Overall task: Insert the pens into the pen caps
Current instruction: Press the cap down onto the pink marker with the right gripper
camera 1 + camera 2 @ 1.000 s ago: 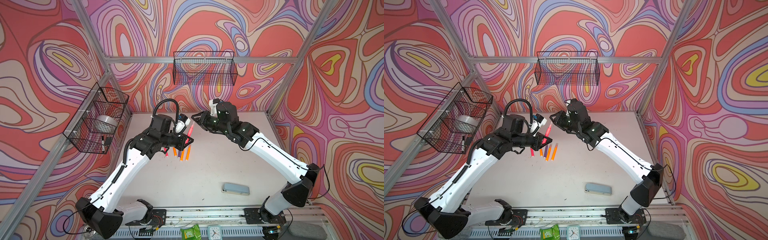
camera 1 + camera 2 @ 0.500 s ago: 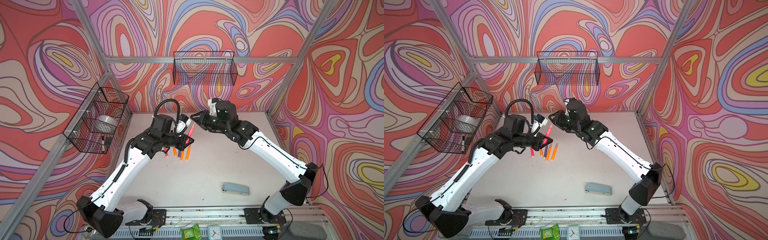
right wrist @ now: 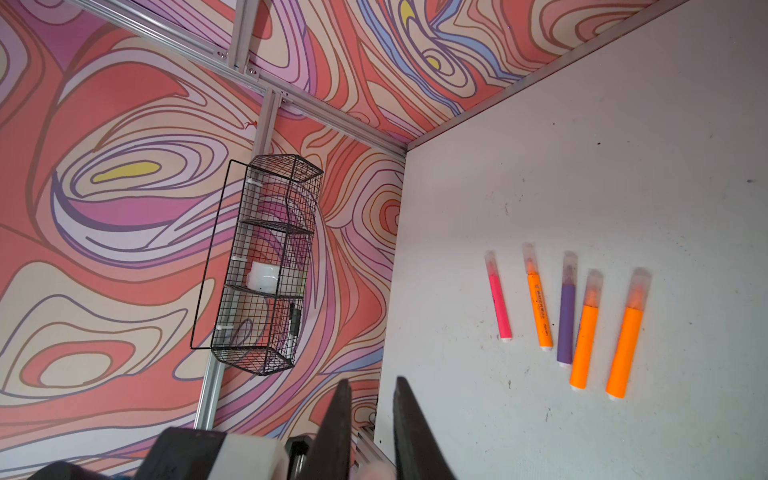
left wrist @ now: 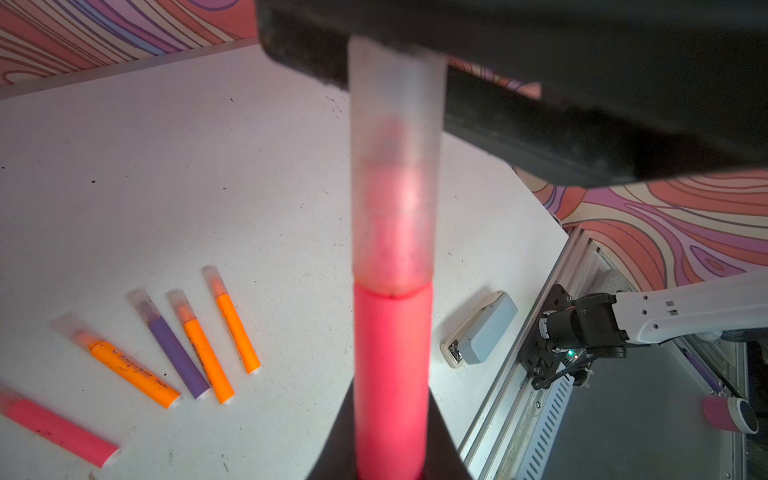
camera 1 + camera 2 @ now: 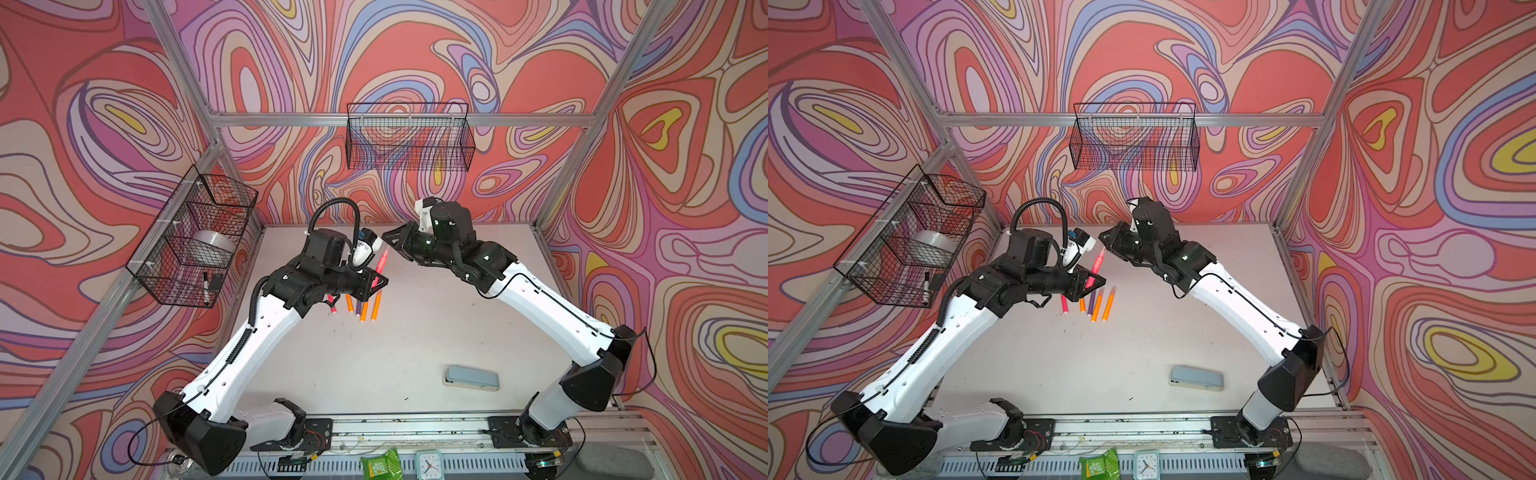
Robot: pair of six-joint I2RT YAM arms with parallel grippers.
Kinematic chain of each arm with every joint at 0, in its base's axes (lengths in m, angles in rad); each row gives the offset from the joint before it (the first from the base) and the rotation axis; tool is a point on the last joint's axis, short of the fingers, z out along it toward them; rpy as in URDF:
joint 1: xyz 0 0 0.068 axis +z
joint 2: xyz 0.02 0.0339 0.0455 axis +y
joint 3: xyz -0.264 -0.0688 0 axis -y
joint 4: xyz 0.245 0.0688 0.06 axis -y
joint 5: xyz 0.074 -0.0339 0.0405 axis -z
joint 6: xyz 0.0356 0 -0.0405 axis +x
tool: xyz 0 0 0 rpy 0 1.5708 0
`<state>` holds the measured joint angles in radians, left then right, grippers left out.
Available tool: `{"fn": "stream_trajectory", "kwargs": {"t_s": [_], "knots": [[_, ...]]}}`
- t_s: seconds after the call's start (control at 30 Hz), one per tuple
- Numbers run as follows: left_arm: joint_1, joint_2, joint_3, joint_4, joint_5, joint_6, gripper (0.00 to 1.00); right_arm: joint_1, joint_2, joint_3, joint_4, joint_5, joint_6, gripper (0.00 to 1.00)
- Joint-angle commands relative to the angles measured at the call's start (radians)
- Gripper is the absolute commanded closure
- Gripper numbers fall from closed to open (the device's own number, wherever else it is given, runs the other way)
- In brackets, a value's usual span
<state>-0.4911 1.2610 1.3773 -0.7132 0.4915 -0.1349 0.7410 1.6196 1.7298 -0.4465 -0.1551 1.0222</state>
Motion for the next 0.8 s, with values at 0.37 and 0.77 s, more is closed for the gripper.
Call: {"fn": "stream_trajectory", "kwargs": {"t_s": [0.37, 0.77], "knots": [[-0.003, 0.008, -0.001, 0.024, 0.018, -0.005, 1.0, 0.017, 0.036, 0.046, -0.051, -0.006, -0.039, 0.78], [-0.001, 0.048, 0.071, 0.031, -0.099, -0.086, 1.0, 0.081, 0.03, 0.047, -0.13, 0.059, -0.056, 1.0]]}}
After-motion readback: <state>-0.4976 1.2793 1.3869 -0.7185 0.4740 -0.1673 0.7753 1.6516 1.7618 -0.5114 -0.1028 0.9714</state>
